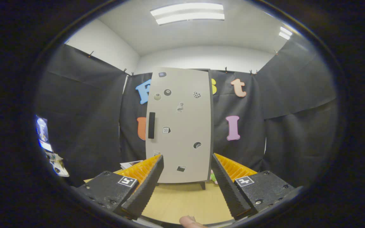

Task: Open the shoe cabinet door, grab the shoes and put them into the shoe cabinet, then close the shoe cabinet door.

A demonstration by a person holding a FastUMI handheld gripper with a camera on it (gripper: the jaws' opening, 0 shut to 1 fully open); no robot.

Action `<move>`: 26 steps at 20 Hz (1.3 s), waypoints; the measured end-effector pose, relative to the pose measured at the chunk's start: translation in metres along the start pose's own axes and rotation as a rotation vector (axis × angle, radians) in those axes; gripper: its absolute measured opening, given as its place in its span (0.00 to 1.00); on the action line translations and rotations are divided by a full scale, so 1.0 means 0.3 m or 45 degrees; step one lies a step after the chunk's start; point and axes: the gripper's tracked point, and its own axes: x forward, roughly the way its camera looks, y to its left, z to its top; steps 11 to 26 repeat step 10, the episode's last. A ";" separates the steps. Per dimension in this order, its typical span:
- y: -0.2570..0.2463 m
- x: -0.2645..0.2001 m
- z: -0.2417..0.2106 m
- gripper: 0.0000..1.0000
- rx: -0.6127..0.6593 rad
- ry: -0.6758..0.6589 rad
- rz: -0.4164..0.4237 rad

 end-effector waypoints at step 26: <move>-0.037 -0.026 0.014 0.98 -0.008 0.012 -0.035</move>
